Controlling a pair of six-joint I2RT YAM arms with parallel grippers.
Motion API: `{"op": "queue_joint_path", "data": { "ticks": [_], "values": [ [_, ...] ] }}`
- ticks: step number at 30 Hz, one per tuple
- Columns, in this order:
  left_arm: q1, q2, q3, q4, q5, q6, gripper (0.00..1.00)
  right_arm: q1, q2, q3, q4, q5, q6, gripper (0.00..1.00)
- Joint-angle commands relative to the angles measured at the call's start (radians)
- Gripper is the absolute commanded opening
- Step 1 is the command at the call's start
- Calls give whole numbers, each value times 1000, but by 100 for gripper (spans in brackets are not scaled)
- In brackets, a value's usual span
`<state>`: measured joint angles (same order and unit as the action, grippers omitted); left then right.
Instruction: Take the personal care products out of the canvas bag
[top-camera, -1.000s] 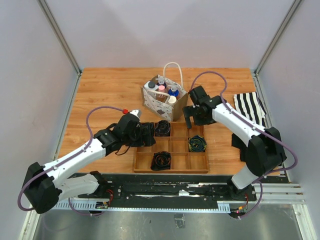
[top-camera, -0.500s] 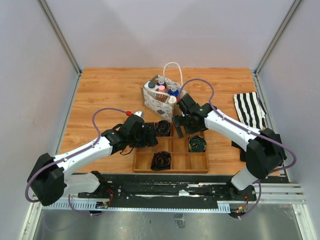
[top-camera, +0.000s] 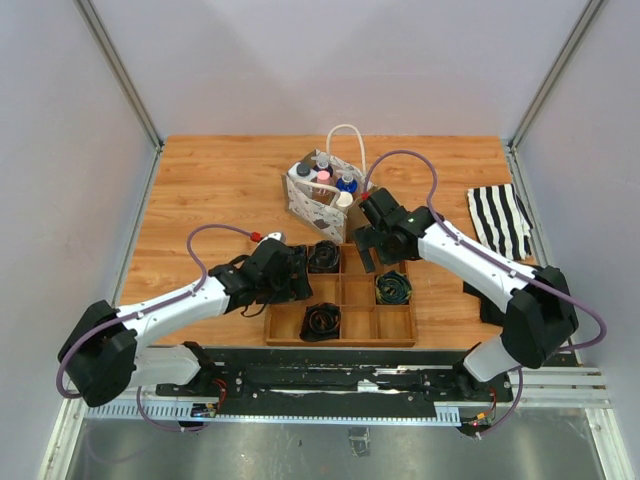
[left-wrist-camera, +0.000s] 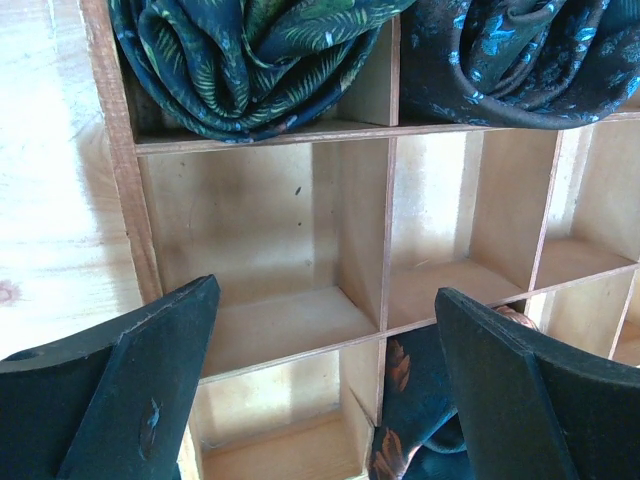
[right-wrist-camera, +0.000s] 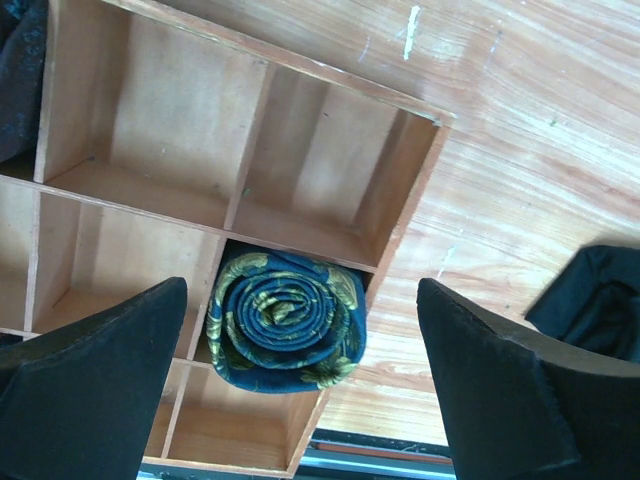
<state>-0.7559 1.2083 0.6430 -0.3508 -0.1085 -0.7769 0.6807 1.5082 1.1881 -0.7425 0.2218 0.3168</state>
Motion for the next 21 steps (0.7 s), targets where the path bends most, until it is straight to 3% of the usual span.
{"op": "queue_joint_path", "data": {
  "ticks": [1, 9, 15, 21],
  "values": [
    [-5, -33, -31, -18, -38, -37, 95, 3, -47, -4, -36, 64, -6, 98],
    [-6, -116, 19, -67, -74, -17, 93, 3, -66, 79, -22, 39, -34, 98],
    [-6, -223, 99, -149, -184, 7, 95, 2, -33, 238, 54, 16, -123, 98],
    [-6, -265, 202, -220, -259, 65, 97, -50, 97, 451, 166, -45, -200, 98]
  ]
}}
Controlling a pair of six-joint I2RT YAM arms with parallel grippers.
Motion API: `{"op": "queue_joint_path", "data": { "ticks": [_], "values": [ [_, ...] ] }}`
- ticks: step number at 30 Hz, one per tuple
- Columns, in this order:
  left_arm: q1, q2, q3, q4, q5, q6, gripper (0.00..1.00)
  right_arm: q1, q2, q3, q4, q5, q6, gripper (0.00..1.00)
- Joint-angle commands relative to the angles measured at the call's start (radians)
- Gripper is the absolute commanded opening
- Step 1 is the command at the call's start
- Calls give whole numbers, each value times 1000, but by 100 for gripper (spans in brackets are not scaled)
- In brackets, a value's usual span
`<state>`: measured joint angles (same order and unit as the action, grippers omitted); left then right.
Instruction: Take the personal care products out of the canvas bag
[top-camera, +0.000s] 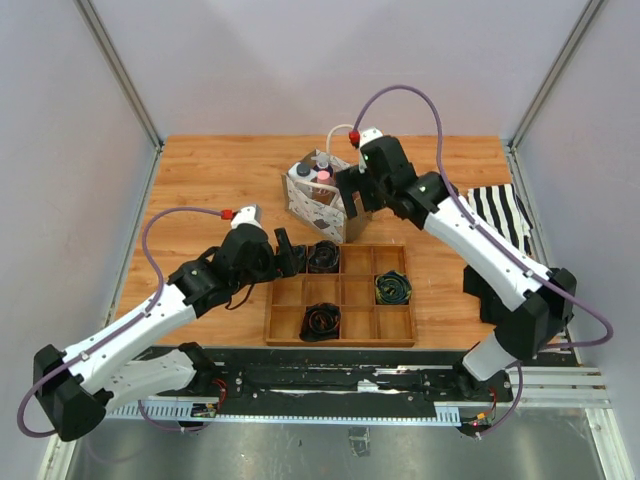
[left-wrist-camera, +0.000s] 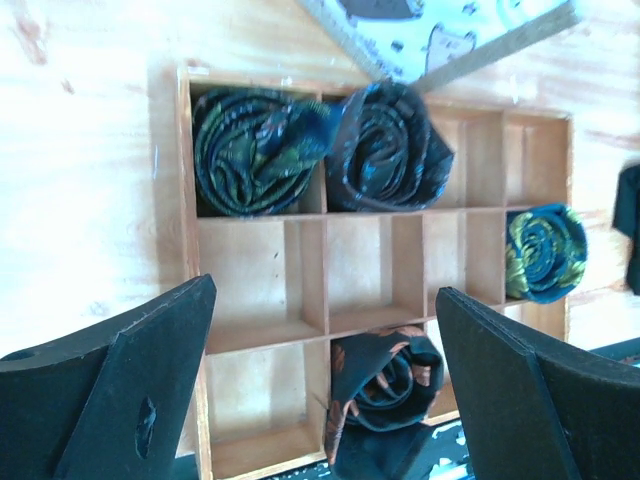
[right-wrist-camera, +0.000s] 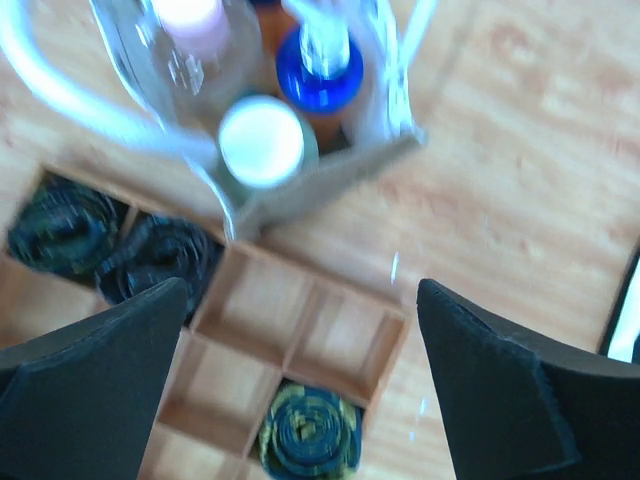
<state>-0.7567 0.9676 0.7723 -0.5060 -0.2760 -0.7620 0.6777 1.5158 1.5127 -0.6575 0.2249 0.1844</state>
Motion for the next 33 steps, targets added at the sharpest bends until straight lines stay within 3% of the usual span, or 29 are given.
{"op": "queue_joint_path", "data": {
  "ticks": [1, 3, 9, 14, 18, 25, 31, 33],
  "values": [
    [-4, -27, 88, -76, -103, 55, 97, -68, 122, 172, 80, -80, -67, 98],
    [-4, -36, 102, -83, -119, 67, 98, -100, 193, 259, 71, -144, -63, 99],
    [-4, -61, 115, -80, -144, 85, 100, -152, 471, 544, -26, -240, -60, 83],
    [-5, -67, 109, -81, -142, 77, 100, -167, 602, 660, -42, -340, -29, 66],
    [-4, -73, 103, -86, -148, 80, 100, -168, 630, 626, -44, -371, 1, 60],
    [-4, -73, 97, -77, -146, 92, 100, -169, 627, 511, -38, -287, 12, 60],
    [-4, -52, 105, -52, -150, 107, 100, -166, 702, 560, -138, -189, -5, 62],
    [-4, -38, 109, -45, -144, 108, 100, -168, 724, 587, -144, -190, -18, 55]
  ]
}}
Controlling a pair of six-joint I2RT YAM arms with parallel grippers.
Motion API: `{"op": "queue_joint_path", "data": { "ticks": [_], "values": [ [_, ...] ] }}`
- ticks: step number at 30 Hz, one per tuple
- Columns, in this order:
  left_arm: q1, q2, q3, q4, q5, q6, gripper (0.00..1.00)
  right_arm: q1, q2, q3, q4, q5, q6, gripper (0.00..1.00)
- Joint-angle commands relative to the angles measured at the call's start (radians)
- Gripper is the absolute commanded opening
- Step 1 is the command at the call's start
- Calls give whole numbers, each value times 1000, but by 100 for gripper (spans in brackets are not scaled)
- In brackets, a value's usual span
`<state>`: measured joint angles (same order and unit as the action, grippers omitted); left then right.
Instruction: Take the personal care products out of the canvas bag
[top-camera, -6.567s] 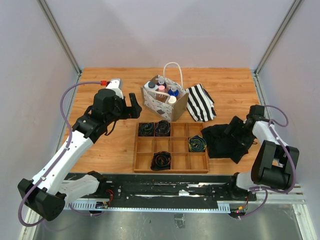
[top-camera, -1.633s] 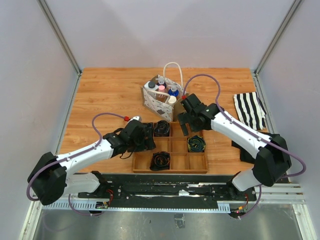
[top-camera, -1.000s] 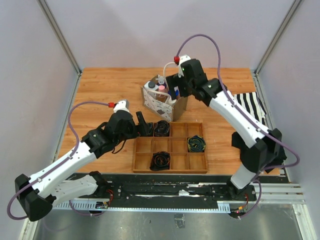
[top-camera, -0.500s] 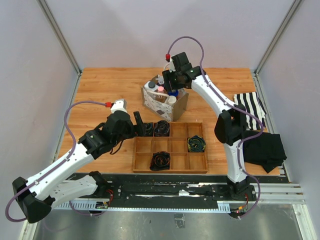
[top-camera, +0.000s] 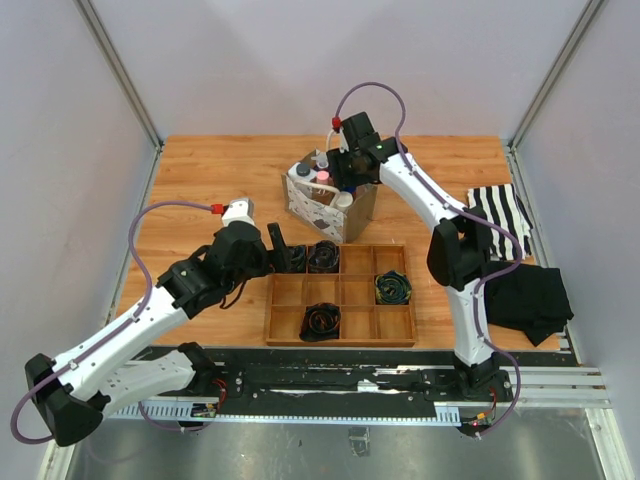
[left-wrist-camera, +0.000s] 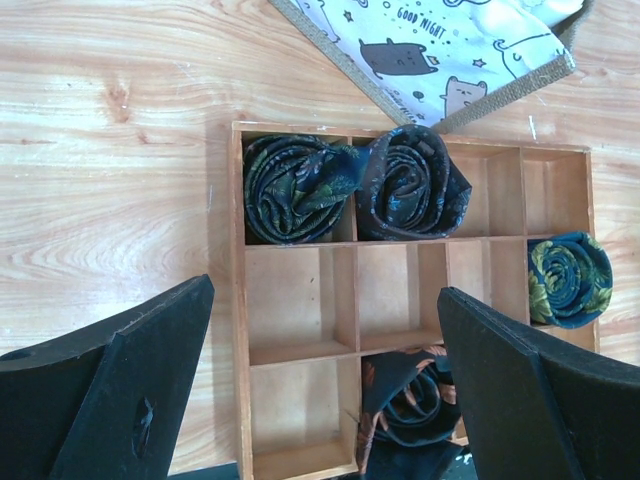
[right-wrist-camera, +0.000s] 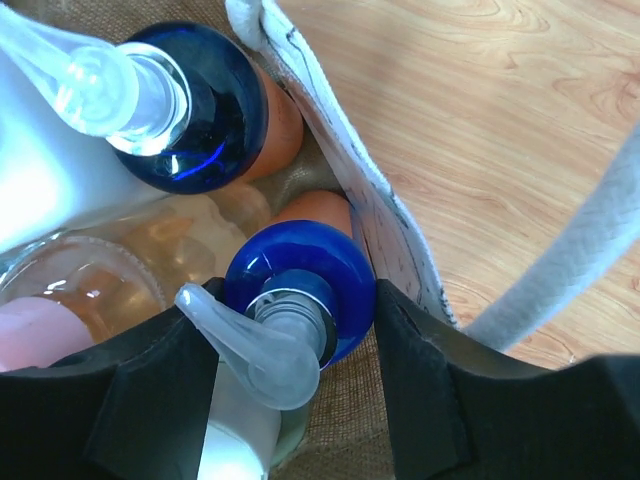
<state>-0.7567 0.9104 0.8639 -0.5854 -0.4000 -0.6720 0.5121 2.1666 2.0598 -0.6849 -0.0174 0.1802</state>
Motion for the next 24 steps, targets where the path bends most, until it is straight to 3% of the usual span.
{"op": "queue_joint_path", "data": {
  "ticks": [1, 4, 8, 17, 24],
  "values": [
    [-4, 24, 22, 38, -19, 21, 100, -3, 83, 58, -123, 44, -20, 43],
    [-4, 39, 40, 33, -25, 28, 100, -1, 98, 117, -168, 51, -27, 17],
    [-4, 42, 62, 32, -42, 41, 100, -1, 48, 130, -139, 59, -41, 4],
    [-5, 41, 74, 30, -56, 50, 100, -3, -77, 276, -119, 66, -60, 2],
    [-4, 39, 84, 26, -73, 56, 100, -51, -102, 466, -212, 98, -44, 3]
  ]
}}
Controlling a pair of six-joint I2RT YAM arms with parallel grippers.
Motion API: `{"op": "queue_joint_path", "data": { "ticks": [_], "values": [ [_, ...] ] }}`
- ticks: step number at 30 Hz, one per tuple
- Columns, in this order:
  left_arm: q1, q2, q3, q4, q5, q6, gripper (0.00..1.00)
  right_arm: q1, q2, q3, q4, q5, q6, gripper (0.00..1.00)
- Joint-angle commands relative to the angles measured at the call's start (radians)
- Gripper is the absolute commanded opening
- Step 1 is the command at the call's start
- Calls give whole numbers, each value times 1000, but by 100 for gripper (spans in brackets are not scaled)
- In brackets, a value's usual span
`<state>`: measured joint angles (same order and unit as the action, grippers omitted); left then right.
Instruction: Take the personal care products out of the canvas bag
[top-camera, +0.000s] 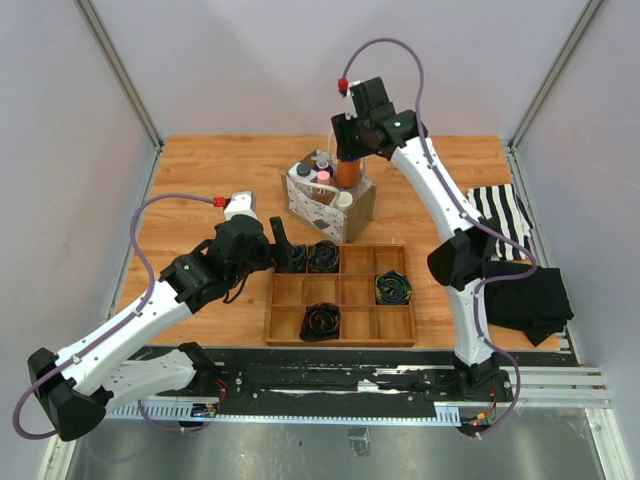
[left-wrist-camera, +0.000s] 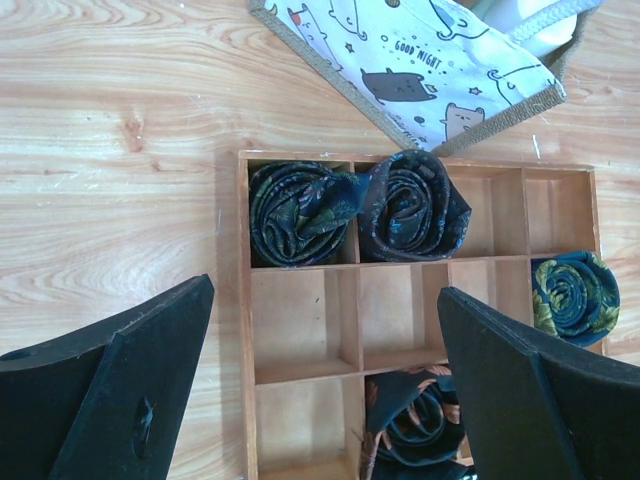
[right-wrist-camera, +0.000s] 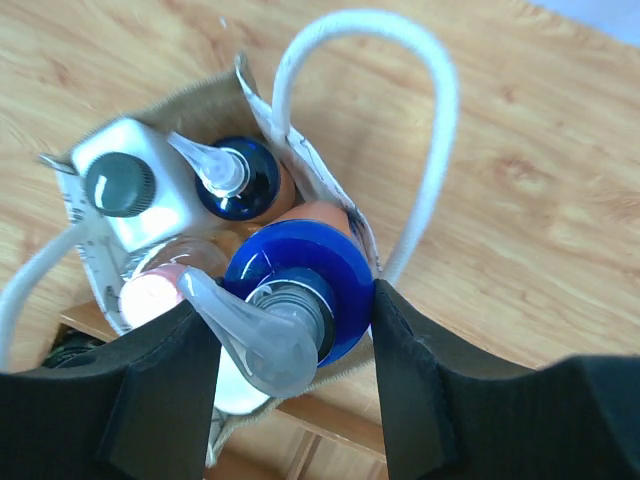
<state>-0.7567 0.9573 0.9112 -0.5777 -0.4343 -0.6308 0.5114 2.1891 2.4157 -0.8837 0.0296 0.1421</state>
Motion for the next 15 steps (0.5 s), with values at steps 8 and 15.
{"op": "queue_joint_path", "data": {
  "ticks": [8, 15],
  "values": [
    [27, 87, 125, 79, -68, 97, 100, -175, -355, -88, 12, 24, 6, 4],
    [228, 295, 318, 224, 69, 201, 100, -300, -406, -271, 46, -56, 1, 4]
  ]
}}
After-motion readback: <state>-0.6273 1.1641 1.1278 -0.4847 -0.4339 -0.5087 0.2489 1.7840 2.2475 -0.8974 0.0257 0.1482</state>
